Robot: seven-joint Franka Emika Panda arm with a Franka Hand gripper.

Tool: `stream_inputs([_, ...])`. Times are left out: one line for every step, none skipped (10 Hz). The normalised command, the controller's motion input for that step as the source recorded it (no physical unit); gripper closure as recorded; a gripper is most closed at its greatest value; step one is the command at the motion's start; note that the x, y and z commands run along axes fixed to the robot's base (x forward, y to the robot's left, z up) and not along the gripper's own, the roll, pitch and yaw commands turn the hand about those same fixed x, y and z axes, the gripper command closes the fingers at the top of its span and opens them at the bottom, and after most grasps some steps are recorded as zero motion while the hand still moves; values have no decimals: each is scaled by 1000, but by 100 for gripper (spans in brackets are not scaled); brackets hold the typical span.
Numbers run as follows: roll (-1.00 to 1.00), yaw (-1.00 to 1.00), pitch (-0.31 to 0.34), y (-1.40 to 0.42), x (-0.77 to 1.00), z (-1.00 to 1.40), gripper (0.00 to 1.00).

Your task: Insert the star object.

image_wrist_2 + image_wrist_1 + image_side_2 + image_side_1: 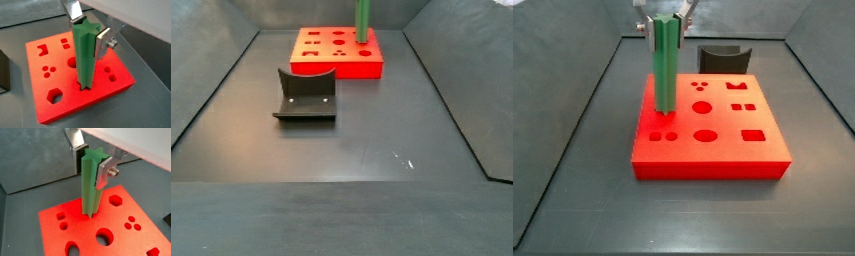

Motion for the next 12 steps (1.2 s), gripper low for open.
stream_inputs([40,-117,0,103,-60,-100,100])
stream_inputs([19,-74,0,74,-46,-51,100])
stream_inputs([0,0,0,0,0,-26,100])
stream_inputs([0,0,-6,0,0,-80,100])
stream_inputs([0,137,0,37,40,-123,100])
stream_inputs([0,266,0,0,86,-94,100])
stream_inputs([0,263,0,0,86,-66,100])
stream_inputs([0,249,0,0,86,-43,100])
stream_inputs([0,240,0,0,126,0,100])
stream_inputs([0,126,0,0,31,0,100])
stream_inputs([0,0,0,0,-29,0,100])
stream_inputs([0,0,0,0,-77,0,100])
